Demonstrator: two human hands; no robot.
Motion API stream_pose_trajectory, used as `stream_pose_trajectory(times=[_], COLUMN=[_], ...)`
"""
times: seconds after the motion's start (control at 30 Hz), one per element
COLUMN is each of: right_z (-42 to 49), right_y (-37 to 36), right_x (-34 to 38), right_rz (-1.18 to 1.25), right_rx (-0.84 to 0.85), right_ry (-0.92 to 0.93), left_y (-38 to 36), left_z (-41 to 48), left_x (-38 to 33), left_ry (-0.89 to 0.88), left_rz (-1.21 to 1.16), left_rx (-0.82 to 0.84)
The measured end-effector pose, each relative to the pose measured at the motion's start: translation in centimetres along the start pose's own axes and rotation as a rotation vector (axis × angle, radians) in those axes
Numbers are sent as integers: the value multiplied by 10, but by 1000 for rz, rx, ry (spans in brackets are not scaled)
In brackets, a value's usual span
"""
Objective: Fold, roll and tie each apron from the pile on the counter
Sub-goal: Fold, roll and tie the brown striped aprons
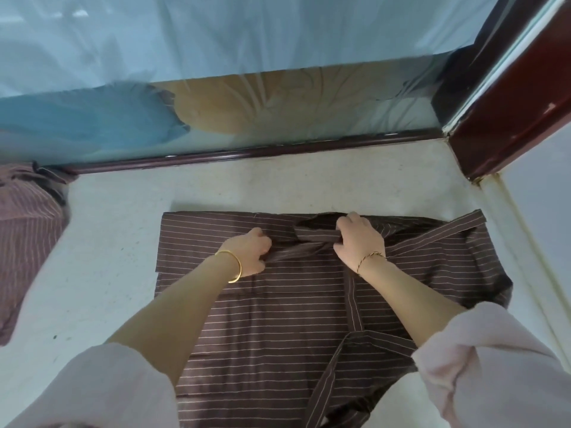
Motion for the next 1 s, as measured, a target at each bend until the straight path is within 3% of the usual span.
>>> stream_pose_trajectory(times=[0.07,0.13,0.17,0.2,0.3,0.37,0.5,0.7,0.8,0.9,1.0], right_z=[16,33,41,48,58,63,56,48,46,45,34], right_y=[13,25,35,51,98,109,69,-6,-22,-23,-9], right_x=[-2,-2,-2,-2,-7,-12,-12,-4,11,25,23], right_rz=[-34,-63,-33,7,186,257,187,46,17,101,262], right_rx=[95,250,229,114,-373,-485,-398,27,124,118,-120], right_ry=[-11,-26,-42,-57,-83,-128,-141,-157,-40,107,115], left_y=[22,49,66,86,137,141,90,16,3,-3,0], left_z=[3,5,5,7,9,16,43,69,66,52,30], left_x=[8,16,17,20,24,24,18,30,48,72,78], left_ry=[91,195,246,278,363,343,268,357,390,440,489], left_rz=[-86,-26,11,26,-92,-38,10,-108,-115,-127,-101], left_rx=[189,379,348,218,-451,-599,-456,-80,-43,-36,-216])
Point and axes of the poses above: each hand's wrist, its own z-axis towards the middle knuckle, its own y-axis out of the back of the hand, x = y × z, the point moved 4 cm from there along z, towards the middle knuckle, and after that the axes turned 11 degrees about x, right-handed, at the moved point
